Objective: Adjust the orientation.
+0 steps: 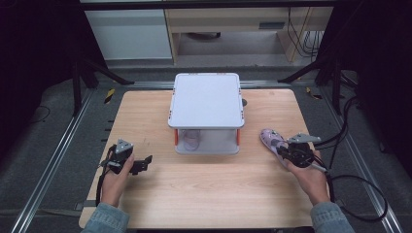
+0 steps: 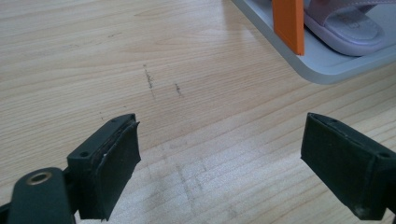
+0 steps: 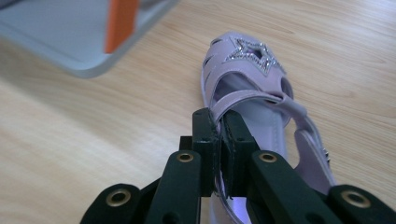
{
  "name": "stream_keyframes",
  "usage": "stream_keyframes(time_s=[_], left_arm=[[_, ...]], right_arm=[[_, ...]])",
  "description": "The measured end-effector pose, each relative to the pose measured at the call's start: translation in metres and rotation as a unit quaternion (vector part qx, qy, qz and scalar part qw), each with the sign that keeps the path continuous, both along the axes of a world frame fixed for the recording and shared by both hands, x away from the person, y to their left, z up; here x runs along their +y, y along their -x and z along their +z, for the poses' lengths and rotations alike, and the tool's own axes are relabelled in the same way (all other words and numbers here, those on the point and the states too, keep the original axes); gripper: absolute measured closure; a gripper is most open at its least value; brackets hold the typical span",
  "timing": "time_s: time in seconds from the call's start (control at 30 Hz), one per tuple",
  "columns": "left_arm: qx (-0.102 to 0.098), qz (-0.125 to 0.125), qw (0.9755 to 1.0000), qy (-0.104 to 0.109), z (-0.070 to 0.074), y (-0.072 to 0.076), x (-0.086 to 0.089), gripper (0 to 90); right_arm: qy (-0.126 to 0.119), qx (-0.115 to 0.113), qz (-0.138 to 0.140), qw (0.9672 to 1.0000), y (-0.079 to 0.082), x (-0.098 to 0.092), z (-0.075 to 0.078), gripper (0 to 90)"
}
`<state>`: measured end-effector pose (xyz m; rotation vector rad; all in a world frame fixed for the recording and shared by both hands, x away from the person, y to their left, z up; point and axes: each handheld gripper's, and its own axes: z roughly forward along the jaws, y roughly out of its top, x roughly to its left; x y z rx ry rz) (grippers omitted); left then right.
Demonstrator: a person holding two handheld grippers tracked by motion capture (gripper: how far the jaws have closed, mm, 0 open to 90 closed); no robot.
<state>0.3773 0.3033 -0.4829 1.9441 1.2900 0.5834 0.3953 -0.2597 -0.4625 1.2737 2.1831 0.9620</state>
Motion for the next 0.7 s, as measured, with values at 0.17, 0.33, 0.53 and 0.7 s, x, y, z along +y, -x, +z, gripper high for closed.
stream_keyframes(time_s=[0.17,0.33,0.53,0.7], left_arm=[[0.001,0.005,1.0,0.0,0.0,0.0,0.002,10.5],[0.001,0.008,1.0,0.001,0.0,-0.001,0.004,10.5],[0.003,0.007,1.0,0.002,-0.001,-0.001,0.003,10.5],[0.005,0.008,0.9999,0.003,-0.001,-0.001,0.004,10.5]], right_arm=[[-0.013,-0.014,0.035,0.9992,0.026,0.011,0.011,85.7],[-0.03,-0.018,0.07,0.9969,0.051,0.028,0.017,85.6],[-0.033,-0.017,0.115,0.9927,0.074,0.062,0.015,85.4],[-0.031,-0.01,0.146,0.9888,0.083,0.092,0.009,85.2]])
